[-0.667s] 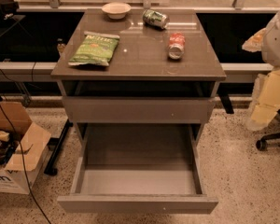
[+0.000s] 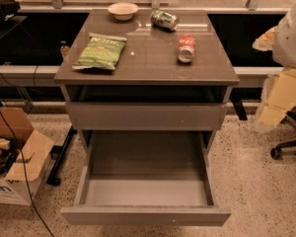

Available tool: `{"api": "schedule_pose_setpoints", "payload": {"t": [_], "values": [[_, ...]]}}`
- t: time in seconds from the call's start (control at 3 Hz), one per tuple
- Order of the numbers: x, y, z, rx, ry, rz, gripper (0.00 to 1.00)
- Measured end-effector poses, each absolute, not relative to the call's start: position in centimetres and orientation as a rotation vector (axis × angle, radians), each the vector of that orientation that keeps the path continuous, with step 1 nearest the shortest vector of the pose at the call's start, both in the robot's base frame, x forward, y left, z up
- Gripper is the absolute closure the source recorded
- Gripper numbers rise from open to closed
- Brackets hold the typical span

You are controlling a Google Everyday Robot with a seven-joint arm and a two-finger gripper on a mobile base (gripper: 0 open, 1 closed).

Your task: Place coke can into middle drawer

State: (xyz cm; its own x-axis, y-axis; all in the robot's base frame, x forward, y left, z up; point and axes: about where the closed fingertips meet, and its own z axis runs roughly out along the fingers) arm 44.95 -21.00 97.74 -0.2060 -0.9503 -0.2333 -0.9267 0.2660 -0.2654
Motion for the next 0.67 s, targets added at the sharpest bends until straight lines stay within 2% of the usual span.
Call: {"api": "schedule_pose_setpoints", "payload": {"t": [0.67], "values": [[49.7,-18.6,96.6,-1.665,2.115,0.025,0.0]]}}
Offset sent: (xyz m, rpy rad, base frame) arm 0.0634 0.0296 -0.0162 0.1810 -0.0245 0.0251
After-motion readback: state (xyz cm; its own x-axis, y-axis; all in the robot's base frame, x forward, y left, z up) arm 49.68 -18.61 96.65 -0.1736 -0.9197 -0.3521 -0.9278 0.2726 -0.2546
